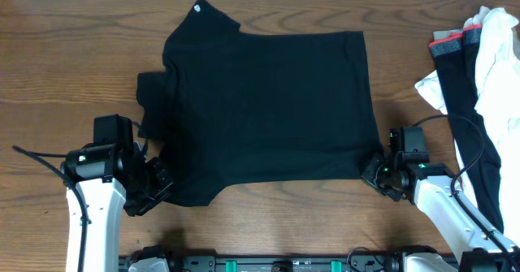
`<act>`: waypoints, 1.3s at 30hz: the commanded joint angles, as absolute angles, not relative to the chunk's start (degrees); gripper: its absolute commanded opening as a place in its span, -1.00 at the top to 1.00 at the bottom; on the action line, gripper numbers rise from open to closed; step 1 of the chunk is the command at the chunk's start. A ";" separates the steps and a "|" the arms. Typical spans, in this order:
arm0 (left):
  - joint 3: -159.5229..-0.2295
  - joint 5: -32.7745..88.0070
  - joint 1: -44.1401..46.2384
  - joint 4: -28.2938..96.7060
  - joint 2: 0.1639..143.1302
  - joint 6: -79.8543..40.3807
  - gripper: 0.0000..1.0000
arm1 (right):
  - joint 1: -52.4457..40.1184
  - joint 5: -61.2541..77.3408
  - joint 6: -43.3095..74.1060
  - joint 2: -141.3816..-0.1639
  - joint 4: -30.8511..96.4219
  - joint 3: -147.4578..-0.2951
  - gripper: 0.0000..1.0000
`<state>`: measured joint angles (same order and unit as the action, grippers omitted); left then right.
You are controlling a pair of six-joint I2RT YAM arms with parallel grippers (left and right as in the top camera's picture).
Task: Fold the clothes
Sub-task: 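Lift both hem corners and fold them upward toward the collar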
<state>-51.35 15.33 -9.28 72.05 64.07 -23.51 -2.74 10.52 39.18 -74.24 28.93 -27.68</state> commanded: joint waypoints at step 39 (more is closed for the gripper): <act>-63.57 25.12 -9.45 62.26 68.60 -20.58 0.88 | -1.28 8.97 29.04 -72.36 50.65 -52.25 0.91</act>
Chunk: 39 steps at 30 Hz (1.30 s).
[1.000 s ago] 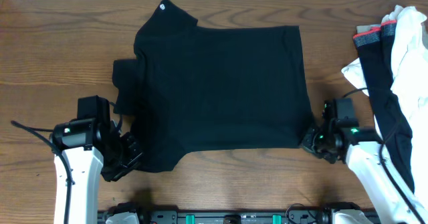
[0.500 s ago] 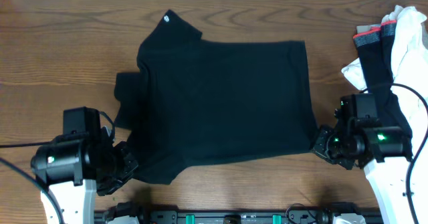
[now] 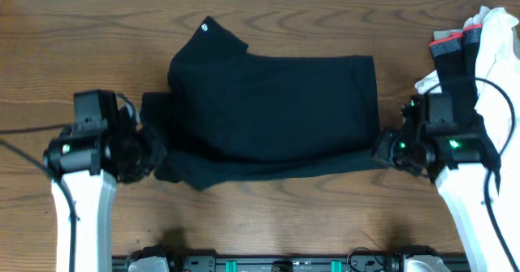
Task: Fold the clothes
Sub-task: 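Lift both hem corners and fold them upward toward the collar, then lay the folded hem down near the shirt's top edge with both grippers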
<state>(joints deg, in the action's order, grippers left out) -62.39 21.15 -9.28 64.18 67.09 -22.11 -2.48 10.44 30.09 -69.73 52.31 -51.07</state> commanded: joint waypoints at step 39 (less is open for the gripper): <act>-69.19 26.30 -7.53 31.57 86.50 -16.03 0.66 | 9.69 12.47 24.95 -86.91 21.23 -52.23 0.55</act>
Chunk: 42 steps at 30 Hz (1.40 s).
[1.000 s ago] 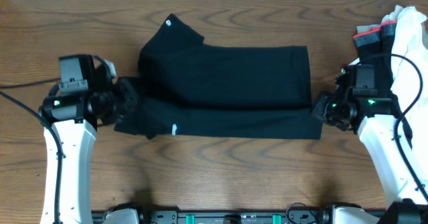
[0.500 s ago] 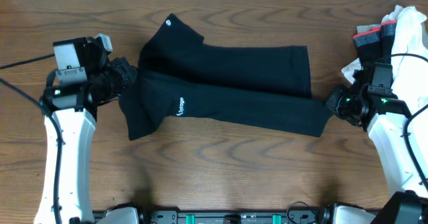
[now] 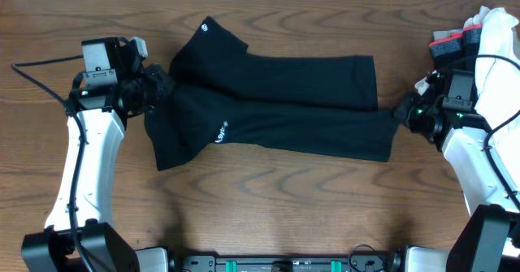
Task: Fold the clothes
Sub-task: 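Lay the folded hem down near the shirt's top edge with both grippers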
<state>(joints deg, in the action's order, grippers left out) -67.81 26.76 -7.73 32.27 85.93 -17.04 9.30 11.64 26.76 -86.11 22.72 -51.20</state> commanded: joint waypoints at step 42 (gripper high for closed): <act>-42.44 17.87 -4.16 28.99 86.50 -11.68 0.42 | 9.69 24.23 16.01 -86.91 38.17 -52.23 -0.08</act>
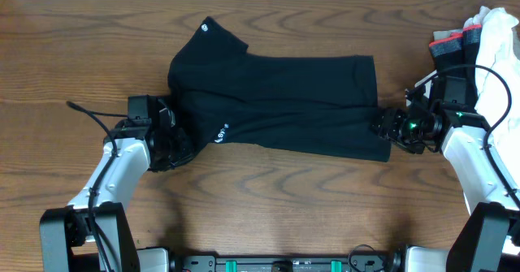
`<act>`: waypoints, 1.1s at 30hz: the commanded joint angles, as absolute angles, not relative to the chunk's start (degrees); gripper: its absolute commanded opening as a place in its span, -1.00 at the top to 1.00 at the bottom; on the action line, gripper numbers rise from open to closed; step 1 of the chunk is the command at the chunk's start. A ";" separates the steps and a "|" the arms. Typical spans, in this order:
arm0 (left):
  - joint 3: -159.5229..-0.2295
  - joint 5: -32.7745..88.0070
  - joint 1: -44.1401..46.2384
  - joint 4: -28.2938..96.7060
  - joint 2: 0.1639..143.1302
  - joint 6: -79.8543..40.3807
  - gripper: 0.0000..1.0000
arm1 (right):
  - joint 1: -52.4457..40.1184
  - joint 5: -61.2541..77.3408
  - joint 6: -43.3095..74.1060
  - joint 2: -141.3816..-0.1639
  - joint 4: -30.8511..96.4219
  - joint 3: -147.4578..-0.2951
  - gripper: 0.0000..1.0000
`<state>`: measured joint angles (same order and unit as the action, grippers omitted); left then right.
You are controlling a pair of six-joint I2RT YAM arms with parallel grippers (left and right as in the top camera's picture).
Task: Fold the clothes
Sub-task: 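Lay the folded hem down near the shirt's top edge with both grippers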
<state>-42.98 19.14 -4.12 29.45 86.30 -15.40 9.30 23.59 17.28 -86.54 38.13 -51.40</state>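
Note:
A black T-shirt (284,93) lies folded in a long band across the middle of the table, with a small white logo (221,133) on its lower layer and a sleeve pointing to the far left. My left gripper (175,144) sits at the band's near-left corner, dark fingers against black cloth. At the near-right corner, my right gripper (383,128) touches the shirt's edge. Whether either pair of jaws is closed on cloth does not show from overhead.
A pile of other clothes (487,53), white cloth and a black piece with a grey and red band, lies at the right edge behind my right arm. Bare wooden table (268,207) runs along the front, with a rail at the near edge.
My left gripper was at the shirt's far-left side and is now nearer, at the near-left corner. My right gripper has shifted left onto the near-right corner. The shirt lies almost as before.
First both grippers were at the near hem corners of the flat shirt. Then the hem was raised and carried farther back. After that the shirt lay folded in a band with the grippers at its ends. Now both sit at its near corners.

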 commanded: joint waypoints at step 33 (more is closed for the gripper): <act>-48.97 20.49 -1.93 34.92 87.31 -15.33 0.35 | 9.67 22.52 21.85 -86.91 40.49 -45.95 -0.20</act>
